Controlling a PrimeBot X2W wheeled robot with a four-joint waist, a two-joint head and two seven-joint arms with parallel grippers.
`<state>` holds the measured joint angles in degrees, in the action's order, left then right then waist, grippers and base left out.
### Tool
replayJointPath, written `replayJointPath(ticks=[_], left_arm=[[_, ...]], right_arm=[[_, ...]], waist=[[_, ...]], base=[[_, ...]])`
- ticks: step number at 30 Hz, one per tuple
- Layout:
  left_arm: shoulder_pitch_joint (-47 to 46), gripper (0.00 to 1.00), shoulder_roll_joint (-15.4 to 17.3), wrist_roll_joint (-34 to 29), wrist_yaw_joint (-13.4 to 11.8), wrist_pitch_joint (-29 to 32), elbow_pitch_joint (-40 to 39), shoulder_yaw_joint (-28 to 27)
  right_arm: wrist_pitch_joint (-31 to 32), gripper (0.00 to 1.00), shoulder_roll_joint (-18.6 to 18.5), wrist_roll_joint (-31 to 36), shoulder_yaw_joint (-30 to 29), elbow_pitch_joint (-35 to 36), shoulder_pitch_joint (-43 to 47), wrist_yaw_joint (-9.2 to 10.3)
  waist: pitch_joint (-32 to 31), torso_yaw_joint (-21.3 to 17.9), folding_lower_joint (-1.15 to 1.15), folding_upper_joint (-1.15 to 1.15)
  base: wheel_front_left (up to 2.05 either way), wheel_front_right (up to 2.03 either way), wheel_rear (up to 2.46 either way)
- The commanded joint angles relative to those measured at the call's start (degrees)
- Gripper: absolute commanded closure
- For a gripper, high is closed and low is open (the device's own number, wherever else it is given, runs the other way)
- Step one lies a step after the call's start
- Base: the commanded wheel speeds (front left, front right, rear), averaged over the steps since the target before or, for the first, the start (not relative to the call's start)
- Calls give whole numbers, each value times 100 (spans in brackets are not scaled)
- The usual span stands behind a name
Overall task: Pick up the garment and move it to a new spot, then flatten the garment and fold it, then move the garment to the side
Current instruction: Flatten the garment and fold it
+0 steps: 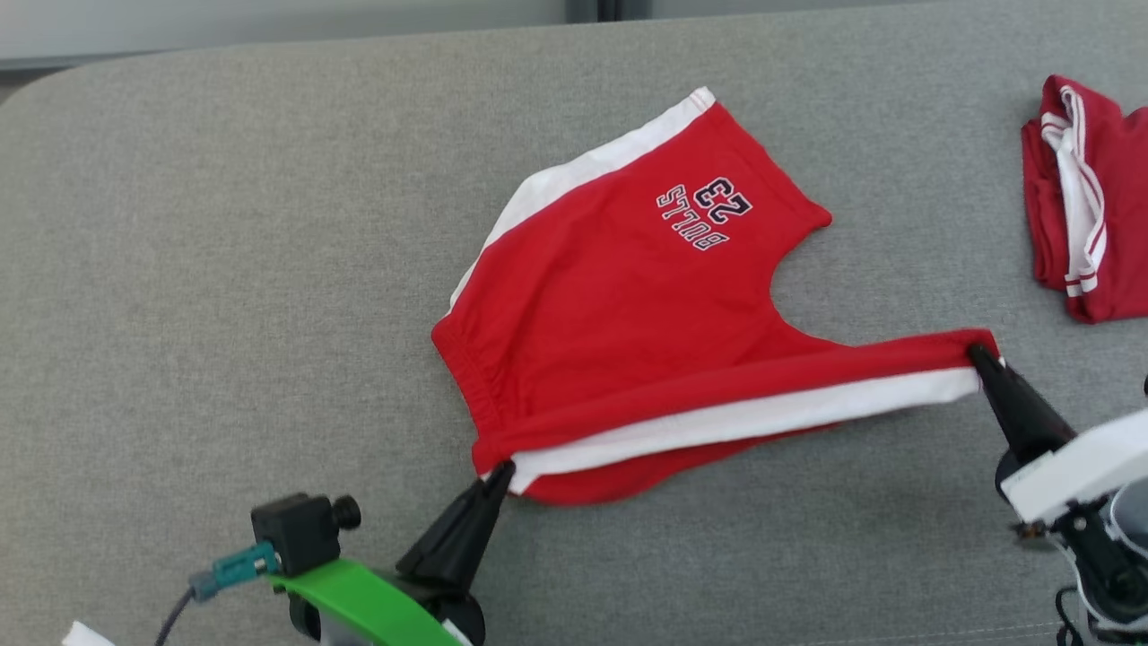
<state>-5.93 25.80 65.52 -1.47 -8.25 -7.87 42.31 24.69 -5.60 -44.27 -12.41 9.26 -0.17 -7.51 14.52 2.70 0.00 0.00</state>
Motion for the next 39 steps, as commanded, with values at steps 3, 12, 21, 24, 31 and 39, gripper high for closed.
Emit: replayJointPath(ticks=[3, 12, 21, 24, 31, 39], left_arm=[[-484, 100, -157, 342, 61, 206, -13, -220], [-1453, 100, -518, 963, -66, 589, 151, -681], [-2239, 100, -1035, 986, -1, 612, 1006, -715], [-2397, 100, -1175, 1016, 90, 596, 1229, -694], [-2560, 100, -1354, 989, 203, 488, 1547, -694], [-2603, 0, -1481, 985, 156, 385, 1695, -735]], right_arm=[[453, 100, -1, 493, -111, -202, -919, 5], [1492, 100, 106, 1665, -193, -1130, -3165, 3], [1660, 100, 196, 2536, -154, -2313, -4552, 3], [1632, 100, 199, 2727, -118, -2569, -4798, 3], [1412, 100, 163, 2978, -180, -2966, -5173, 3], [703, 0, 191, 3126, -324, -3206, -5457, 3]], waist=[[575, 261, 0, 0], [1192, 704, 0, 0], [1516, 1114, 0, 0], [1567, 1199, 0, 0], [1590, 1287, 0, 0], [1591, 1332, 0, 0]], base=[[0, 0, 0], [0, 0, 0], [0, 0, 0], [0, 0, 0], [0, 0, 0], [0, 0, 0]])
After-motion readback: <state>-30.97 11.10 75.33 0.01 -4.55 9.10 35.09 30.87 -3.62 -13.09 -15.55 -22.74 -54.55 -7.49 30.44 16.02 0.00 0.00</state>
